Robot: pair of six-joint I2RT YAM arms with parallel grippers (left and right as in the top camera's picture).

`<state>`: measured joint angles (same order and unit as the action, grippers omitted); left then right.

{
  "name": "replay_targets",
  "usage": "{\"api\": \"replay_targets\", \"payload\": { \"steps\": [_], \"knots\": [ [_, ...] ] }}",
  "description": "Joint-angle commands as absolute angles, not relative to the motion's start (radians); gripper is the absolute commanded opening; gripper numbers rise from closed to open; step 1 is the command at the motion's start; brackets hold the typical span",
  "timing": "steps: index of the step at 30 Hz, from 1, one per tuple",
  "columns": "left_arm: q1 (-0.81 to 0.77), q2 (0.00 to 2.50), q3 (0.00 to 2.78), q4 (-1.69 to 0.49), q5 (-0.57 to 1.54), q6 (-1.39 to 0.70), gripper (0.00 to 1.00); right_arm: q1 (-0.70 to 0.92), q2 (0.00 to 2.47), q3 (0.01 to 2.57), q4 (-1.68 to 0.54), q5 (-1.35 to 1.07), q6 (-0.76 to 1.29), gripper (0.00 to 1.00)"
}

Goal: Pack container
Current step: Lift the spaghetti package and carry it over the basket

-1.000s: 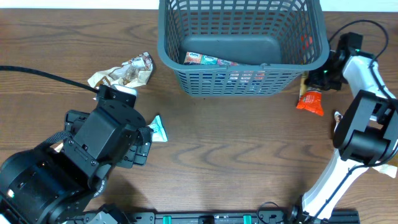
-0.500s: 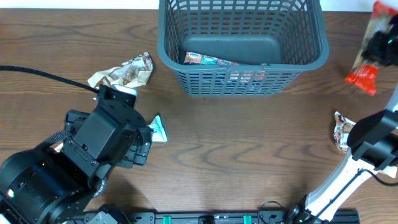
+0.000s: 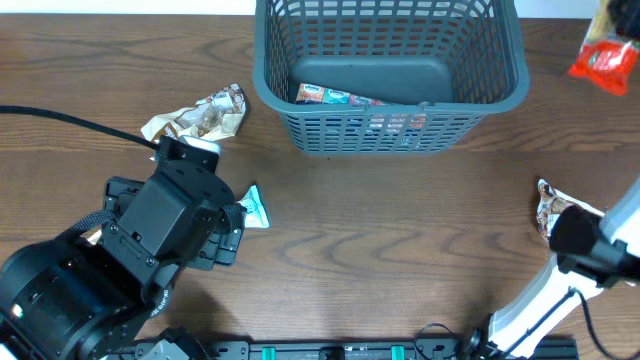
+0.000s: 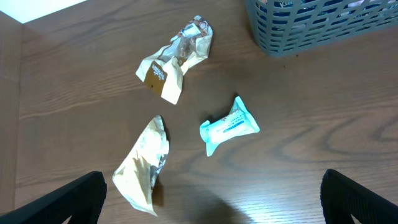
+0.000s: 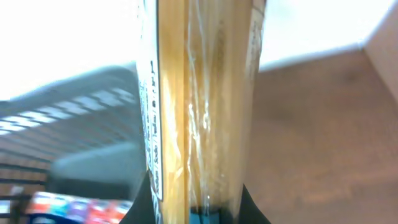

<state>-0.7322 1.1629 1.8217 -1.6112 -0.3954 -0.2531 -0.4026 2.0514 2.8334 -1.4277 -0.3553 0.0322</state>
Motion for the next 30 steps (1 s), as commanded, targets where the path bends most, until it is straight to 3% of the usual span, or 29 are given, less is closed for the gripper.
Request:
{"api": "replay_targets", "payload": {
  "steps": [1, 8, 14, 17, 30],
  "knots": [
    [-0.731, 1.163, 1.816, -1.689, -0.403, -0.24, 0.99, -0.361, 1.93, 2.889, -1.368, -0.528, 0.064, 0.01],
    [-0.731, 1.163, 1.816, -1.689, -0.404, -0.24, 0.99, -0.197, 1.901, 2.888, -1.336, -0.644, -0.043, 0.02],
    [-0.731, 1.163, 1.816, -1.689, -0.401, -0.241, 0.99, -0.004, 1.905, 2.858, -1.522, -0.639, -0.618, 0.01],
    [-0.731, 1.163, 1.816, -1.689, -0.4, -0.241, 0.99, 0.065, 1.906, 2.82, -1.596, -0.572, -0.793, 0.01],
    [-0.731, 1.163, 1.816, -1.689, -0.4, -0.236, 0.99, 0.085, 1.977, 2.61, -1.387, -0.535, -0.825, 0.01]
  ]
}}
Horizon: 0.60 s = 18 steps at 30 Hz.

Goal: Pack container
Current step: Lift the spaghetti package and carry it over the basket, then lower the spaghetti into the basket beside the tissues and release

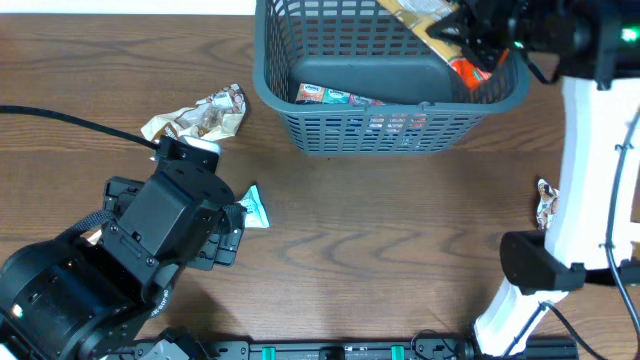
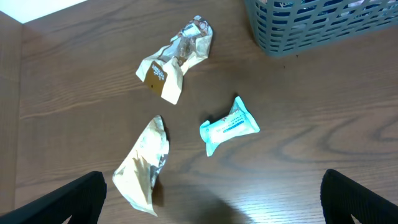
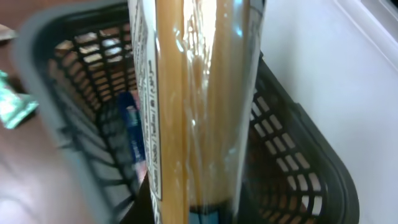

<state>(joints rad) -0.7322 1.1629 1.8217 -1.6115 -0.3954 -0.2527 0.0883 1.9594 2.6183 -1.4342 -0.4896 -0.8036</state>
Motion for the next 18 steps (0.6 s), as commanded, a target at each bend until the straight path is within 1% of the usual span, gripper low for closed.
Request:
{"api": "replay_targets", "payload": {
  "steps": [1, 8, 18],
  "knots": [
    [-0.731, 1.163, 1.816, -1.689, -0.4, -0.236, 0.99, 0.086, 1.99, 2.606, -1.375, -0.541, -0.824, 0.01],
    [-0.731, 1.163, 1.816, -1.689, -0.4, -0.236, 0.99, 0.086, 2.104, 2.605, -1.353, -0.611, -0.824, 0.01],
    [-0.731, 1.163, 1.816, -1.689, -0.4, -0.236, 0.99, 0.086, 2.214, 2.605, -1.373, -0.609, -0.808, 0.01]
  ]
}}
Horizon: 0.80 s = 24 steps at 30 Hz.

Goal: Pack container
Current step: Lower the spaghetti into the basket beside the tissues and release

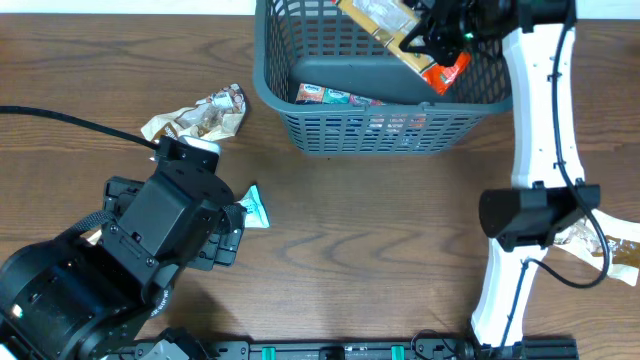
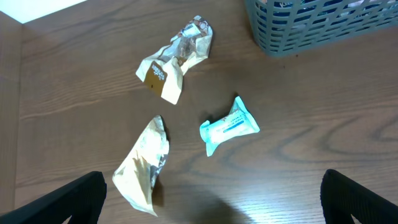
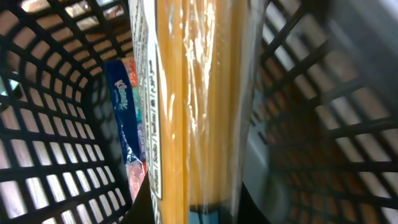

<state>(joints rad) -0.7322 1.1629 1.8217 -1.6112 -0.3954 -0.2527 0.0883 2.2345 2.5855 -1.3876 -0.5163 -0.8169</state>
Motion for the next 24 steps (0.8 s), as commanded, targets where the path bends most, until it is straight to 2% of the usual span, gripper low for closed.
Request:
{"api": "replay_targets", "payload": {
  "steps": [1, 5, 9, 13, 14, 22, 24],
  "knots": [
    [-0.731, 1.163, 1.816, -1.689, -0.4, -0.236, 0.99, 0.086, 2.217, 2.605, -1.372, -0.609, -0.805, 0.01],
    [-0.731, 1.163, 1.816, -1.689, -0.4, -0.236, 0.99, 0.086, 2.217, 2.605, -1.372, -0.606, -0.792, 0.05],
    [-0.731, 1.163, 1.816, -1.689, -0.4, -0.236, 0.99, 0.086, 2.217, 2.605, -1.372, -0.603, -0.782, 0.13],
    [-0.731, 1.163, 1.816, -1.689, -0.4, -0.236, 0.99, 0.086, 2.217, 2.605, -1.373, -0.603, -0.771, 0.49],
    [-0.731, 1.163, 1.816, -1.689, -0.4, -0.236, 0.99, 0.086, 2.217, 2.605, -1.373, -0.603, -0.77, 0.53],
    [-0.731, 1.162, 1.816, -1.689, -0.4, -0.236, 0.99, 0.086, 2.217, 2.605, -1.369, -0.601, -0.761, 0.54],
    [-0.731, 1.161, 1.816, -1.689, -0.4, -0.236, 0.99, 0.086, 2.217, 2.605, -1.359, -0.598, -0.739, 0.58]
  ]
}}
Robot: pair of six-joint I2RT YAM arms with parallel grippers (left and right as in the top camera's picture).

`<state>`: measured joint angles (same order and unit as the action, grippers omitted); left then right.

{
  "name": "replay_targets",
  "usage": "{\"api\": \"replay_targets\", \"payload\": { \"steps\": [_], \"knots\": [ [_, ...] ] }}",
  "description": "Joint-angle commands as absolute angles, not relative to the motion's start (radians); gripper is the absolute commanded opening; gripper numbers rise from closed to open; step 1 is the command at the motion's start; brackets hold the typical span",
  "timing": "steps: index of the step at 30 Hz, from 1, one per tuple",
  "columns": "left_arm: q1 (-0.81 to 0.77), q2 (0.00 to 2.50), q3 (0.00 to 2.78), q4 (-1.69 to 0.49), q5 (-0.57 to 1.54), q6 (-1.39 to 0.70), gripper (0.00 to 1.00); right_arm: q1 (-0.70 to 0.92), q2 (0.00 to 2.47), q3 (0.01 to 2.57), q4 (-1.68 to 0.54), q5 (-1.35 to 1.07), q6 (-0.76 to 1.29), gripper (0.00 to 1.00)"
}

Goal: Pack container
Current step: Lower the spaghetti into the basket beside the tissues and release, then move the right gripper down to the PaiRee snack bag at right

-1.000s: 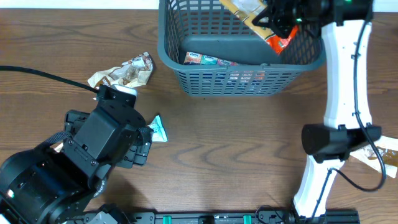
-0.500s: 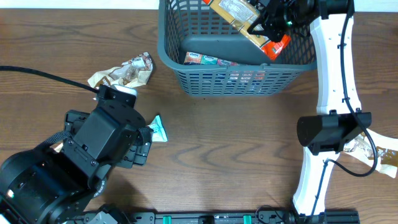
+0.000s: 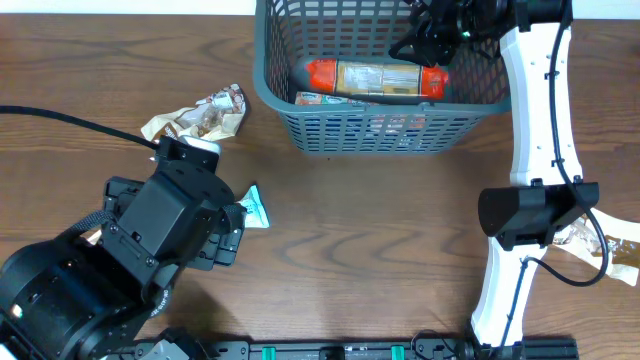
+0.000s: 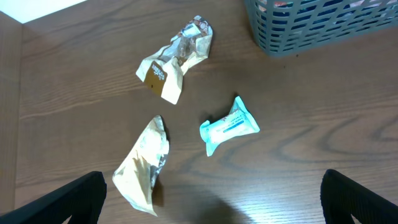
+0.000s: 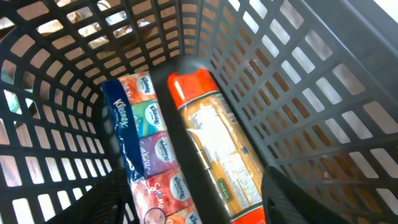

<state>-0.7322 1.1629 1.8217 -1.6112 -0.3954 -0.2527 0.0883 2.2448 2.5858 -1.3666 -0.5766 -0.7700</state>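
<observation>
The grey basket (image 3: pixel 390 130) stands at the back of the table. Inside it a long pasta packet with red ends (image 3: pixel 375 77) lies flat beside a pack of tissues (image 5: pixel 149 168). In the right wrist view the pasta packet (image 5: pixel 217 155) rests on the basket floor. Above the basket's right end my right gripper (image 3: pixel 432 30) hangs open and holds nothing, its dark fingers (image 5: pixel 99 199) spread wide. My left gripper (image 4: pixel 211 199) stands open over the left part of the table, above a teal packet (image 4: pixel 227 126) and a cream packet (image 4: pixel 144 163).
A crumpled snack wrapper (image 3: pixel 200 115) lies left of the basket. The teal packet (image 3: pixel 255 207) peeks out beside the left arm (image 3: pixel 150 240). Another wrapped snack (image 3: pixel 600 245) lies at the table's right edge behind the right arm's base.
My right gripper has let go of the pasta packet and stands open. The packet, held tilted over the basket before, now lies flat inside it. The left arm has not moved.
My right gripper held the pasta packet off at the far right of the table. Then it had the packet over the basket's right end, then lower among the basket walls. Now the packet lies in the basket and the gripper is open.
</observation>
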Motion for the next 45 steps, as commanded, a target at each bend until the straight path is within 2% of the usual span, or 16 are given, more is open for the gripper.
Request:
{"api": "replay_targets", "payload": {
  "steps": [1, 3, 10, 15, 23, 25, 27, 34, 37, 38, 40, 45],
  "knots": [
    [-0.731, 1.161, 1.816, -1.689, -0.4, -0.236, 0.99, 0.086, 2.217, 2.605, -1.349, -0.593, -0.722, 0.63],
    [-0.731, 1.161, 1.816, -1.689, -0.4, -0.236, 0.99, 0.084, 2.216, 2.609, -1.316, -0.556, -0.656, 0.7],
    [-0.731, 1.161, 1.816, -1.689, -0.4, -0.236, 0.98, 0.068, 2.216, 2.745, -1.227, -0.33, -0.367, 0.72],
    [-0.731, 1.161, 1.816, -1.689, -0.4, -0.236, 0.99, 0.023, 2.215, 2.949, -1.208, -0.13, -0.087, 0.8],
    [-0.731, 1.161, 1.816, -1.689, -0.4, -0.236, 0.99, -0.095, 2.142, 3.14, -1.317, 0.238, 0.259, 0.79],
    [-0.731, 1.161, 1.816, -1.689, -0.4, -0.236, 0.99, -0.13, 2.108, 3.14, -1.385, 0.27, 0.308, 0.83],
    [-0.731, 1.161, 1.816, -1.689, -0.4, -0.236, 0.99, -0.158, 2.087, 3.14, -1.441, 0.274, 0.318, 0.99],
    [-0.731, 1.161, 1.816, -1.689, -0.401, -0.236, 0.99, -0.202, 2.064, 3.14, -1.678, 0.208, 0.265, 0.99],
    [-0.731, 1.161, 1.816, -1.689, -0.401, -0.236, 0.99, -0.202, 2.064, 3.126, -1.698, 0.205, 0.248, 0.99],
    [-0.731, 1.161, 1.816, -1.689, -0.401, -0.236, 0.99, -0.202, 2.064, 3.124, -1.698, 0.209, 0.256, 0.93],
    [-0.731, 1.161, 1.816, -1.689, -0.401, -0.236, 0.99, -0.202, 2.064, 3.118, -1.699, 0.233, 0.289, 0.91],
    [-0.731, 1.161, 1.816, -1.689, -0.4, -0.237, 0.99, -0.204, 2.057, 3.111, -1.699, 0.397, 0.492, 0.98]
  ]
}}
